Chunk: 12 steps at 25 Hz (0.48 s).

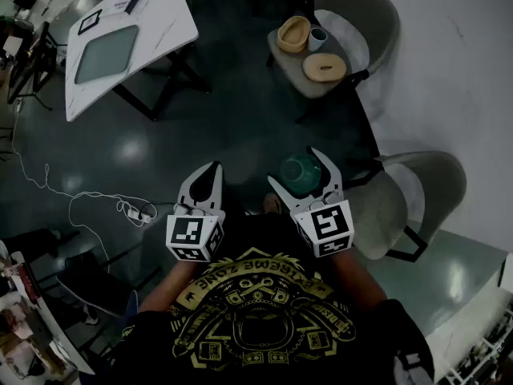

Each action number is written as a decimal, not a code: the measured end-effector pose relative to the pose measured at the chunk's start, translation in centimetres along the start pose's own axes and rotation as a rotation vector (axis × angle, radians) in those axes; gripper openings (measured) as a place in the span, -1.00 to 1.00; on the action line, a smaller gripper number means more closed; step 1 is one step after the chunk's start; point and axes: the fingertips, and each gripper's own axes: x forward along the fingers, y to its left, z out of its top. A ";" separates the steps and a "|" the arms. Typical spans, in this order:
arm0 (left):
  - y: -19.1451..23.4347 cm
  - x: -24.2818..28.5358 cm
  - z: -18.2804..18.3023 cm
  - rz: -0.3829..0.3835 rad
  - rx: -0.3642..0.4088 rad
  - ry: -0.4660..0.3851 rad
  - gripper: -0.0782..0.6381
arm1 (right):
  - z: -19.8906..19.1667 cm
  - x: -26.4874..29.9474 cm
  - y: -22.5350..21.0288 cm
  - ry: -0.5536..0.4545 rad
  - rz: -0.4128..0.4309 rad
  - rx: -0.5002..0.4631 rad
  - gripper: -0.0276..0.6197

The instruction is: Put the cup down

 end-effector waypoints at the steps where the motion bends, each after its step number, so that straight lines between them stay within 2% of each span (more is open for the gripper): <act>1: 0.0 0.0 0.0 0.001 -0.001 0.000 -0.75 | 0.0 0.0 0.0 0.000 0.001 0.000 0.34; 12: 0.3 -1.1 -0.3 0.021 -0.012 -0.011 -0.75 | -0.1 -0.1 0.8 0.002 0.012 0.005 0.34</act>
